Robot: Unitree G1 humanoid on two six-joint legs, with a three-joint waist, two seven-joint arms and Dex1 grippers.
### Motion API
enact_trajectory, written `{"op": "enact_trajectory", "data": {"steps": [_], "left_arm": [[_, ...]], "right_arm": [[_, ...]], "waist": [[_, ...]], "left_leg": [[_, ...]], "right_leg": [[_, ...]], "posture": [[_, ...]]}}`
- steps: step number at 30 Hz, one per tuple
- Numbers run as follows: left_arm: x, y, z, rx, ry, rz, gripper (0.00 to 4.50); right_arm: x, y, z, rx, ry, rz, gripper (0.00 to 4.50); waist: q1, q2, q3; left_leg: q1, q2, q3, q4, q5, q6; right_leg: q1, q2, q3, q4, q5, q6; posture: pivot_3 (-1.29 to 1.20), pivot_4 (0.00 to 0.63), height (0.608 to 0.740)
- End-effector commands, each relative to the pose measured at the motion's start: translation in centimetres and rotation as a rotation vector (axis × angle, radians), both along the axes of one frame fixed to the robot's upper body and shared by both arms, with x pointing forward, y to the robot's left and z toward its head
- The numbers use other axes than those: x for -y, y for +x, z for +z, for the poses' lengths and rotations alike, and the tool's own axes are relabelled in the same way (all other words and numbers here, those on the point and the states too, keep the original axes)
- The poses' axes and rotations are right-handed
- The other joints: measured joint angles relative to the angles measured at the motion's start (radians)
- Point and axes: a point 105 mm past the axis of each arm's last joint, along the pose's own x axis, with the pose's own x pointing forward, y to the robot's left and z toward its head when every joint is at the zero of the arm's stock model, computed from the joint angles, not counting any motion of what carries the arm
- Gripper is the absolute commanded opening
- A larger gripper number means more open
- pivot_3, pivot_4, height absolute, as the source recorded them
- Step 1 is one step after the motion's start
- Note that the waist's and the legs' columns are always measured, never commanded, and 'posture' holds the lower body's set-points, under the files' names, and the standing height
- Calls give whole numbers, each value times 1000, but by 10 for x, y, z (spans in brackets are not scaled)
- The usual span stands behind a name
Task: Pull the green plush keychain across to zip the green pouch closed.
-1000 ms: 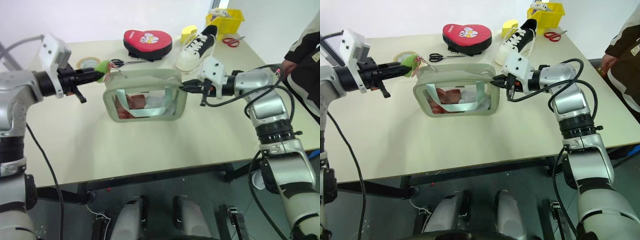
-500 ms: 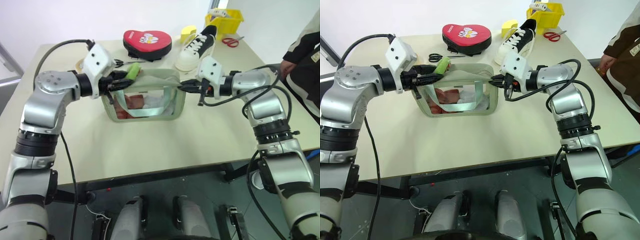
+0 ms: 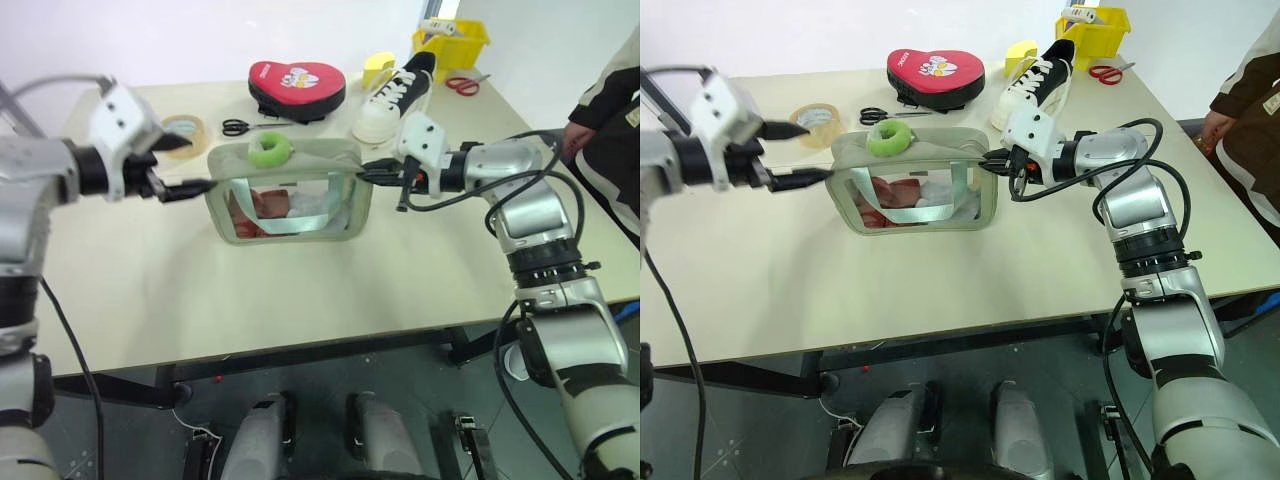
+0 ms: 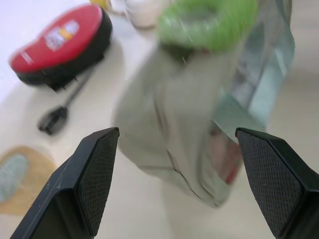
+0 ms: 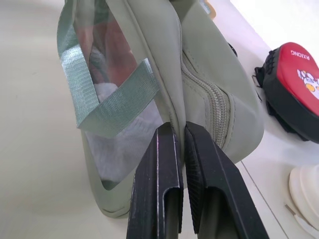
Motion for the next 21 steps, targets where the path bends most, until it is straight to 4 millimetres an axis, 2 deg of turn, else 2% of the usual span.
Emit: {"op": "enact_trajectory", "data": {"steps": [1,3,6,7,9,10,15,21], "left_arm": [[-1,6,6,67,-2,30,3981],[-1,12,-6,60,-14,46,3981],[-3,17,-8,60,-53,63,3981],[-2,16,-9,55,-61,57,3740],[0,14,-10,44,-65,38,3158],[1,13,-11,40,-67,30,2711],[4,13,-11,41,-71,19,103],[7,14,-13,35,-69,18,35]], "right_arm": [[-6,-2,15,45,12,27,0],[-6,-2,15,44,8,30,0],[-7,-3,15,43,7,31,0],[-7,-3,15,44,5,31,0],[-7,-3,15,44,4,31,0],[-6,-3,15,44,3,31,0],[-6,-4,16,48,4,29,0],[-6,-4,17,50,6,25,0]], "waist": [[2,0,0],[2,0,0],[3,0,0],[2,0,0],[1,0,0],[1,0,0],[0,0,0],[1,0,0]], "left_leg": [[0,0,0,0,0,0],[0,0,0,0,0,0],[0,0,0,-1,0,0],[-1,0,0,-1,0,0],[-1,0,0,-1,0,0],[-1,0,0,-1,0,0],[-1,0,0,-1,-2,-2],[-1,0,0,-1,-2,-2]], "right_leg": [[0,0,0,0,0,0],[-1,0,0,0,0,0],[-1,0,0,0,0,0],[-1,0,0,0,0,0],[-1,0,0,0,0,0],[-1,0,0,0,0,0],[-1,-1,1,0,0,0],[-1,-1,1,0,0,0]], "posture": [[0,150,740],[0,150,740],[0,150,740],[0,150,740],[0,150,740],[0,150,740],[0,150,740],[0,150,740]]}}
